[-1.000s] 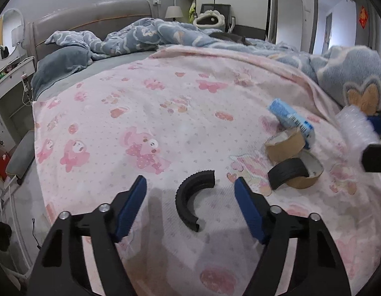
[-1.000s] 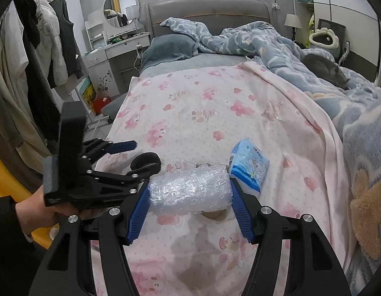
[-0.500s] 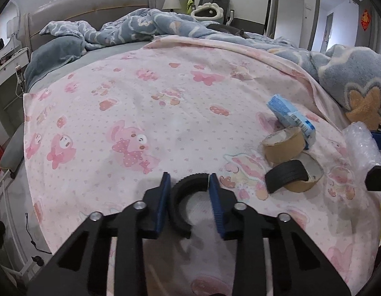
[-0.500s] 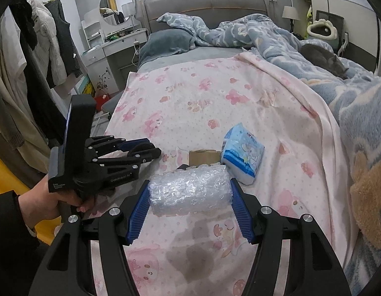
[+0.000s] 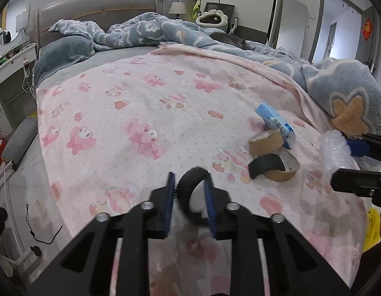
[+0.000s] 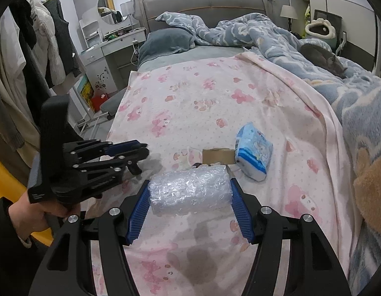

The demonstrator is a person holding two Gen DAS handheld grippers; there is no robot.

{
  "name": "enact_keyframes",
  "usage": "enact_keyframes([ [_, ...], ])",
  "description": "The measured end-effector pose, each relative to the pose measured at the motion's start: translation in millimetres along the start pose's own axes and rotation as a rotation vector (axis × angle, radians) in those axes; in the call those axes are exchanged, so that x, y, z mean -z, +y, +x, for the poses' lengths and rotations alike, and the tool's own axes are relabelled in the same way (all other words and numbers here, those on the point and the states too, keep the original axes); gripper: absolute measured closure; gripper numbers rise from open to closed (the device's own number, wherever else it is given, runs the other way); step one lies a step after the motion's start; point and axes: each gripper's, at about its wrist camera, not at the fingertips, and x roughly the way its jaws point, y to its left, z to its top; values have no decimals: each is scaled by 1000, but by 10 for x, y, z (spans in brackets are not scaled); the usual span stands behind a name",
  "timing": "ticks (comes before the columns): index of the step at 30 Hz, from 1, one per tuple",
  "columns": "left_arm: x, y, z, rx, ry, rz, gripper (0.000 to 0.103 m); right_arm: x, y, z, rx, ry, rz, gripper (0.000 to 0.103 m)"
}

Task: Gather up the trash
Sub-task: 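Carry the black piece and bubble-wrap roll from the bed over the teal bin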

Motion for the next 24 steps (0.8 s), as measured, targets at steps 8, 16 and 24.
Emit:
enact_keyframes([
  [8, 166, -30, -43, -20, 40, 1, 93, 100, 49, -63, 28, 11, 17, 39],
  [16, 320, -39, -308, -19, 36, -48, 93, 130, 131, -58, 38, 29, 10, 39],
  [24, 482, 44, -644, -34, 30, -97, 93, 207, 425, -135, 3, 35, 2, 39],
])
